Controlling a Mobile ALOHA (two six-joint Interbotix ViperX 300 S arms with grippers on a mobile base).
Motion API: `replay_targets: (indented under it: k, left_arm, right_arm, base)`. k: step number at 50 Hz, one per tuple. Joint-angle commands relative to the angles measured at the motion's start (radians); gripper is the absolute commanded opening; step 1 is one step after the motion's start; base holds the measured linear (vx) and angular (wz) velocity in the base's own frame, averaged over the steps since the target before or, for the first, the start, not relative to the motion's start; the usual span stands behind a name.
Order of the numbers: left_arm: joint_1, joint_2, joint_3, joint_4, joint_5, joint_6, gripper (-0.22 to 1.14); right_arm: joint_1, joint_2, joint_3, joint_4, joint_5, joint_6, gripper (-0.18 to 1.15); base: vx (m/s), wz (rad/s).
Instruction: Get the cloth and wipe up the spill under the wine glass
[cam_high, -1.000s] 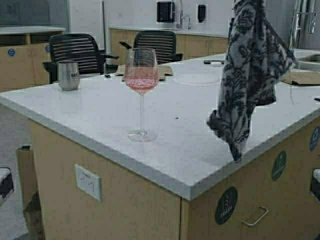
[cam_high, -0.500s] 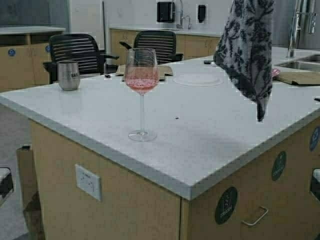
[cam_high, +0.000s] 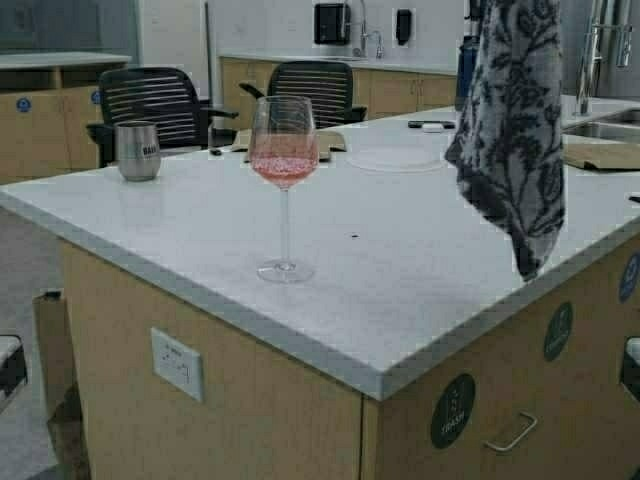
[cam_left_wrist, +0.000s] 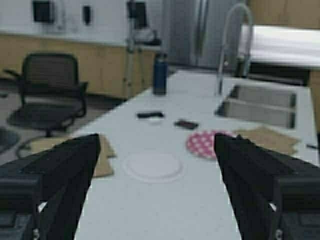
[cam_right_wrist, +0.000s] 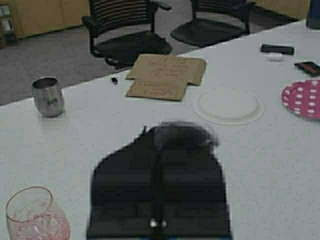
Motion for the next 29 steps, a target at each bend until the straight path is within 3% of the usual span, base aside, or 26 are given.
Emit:
replay_targets:
  k: [1, 29]
  left_arm:
    - [-0.002, -0.011, -0.017, -0.002, -0.012, -0.006, 1.00]
    - [-0.003, -0.026, -0.060, -0.003, -0.012, -0.003, 1.00]
  right_arm:
    - [0.002, -0.020, -0.018, -0.002, -0.017, 0.000, 0.07]
    - [0.000, -0.035, -0.046, -0.003, -0.015, 0.000, 0.07]
  base:
    - [0.00, 0.00]
    - [0.00, 0.00]
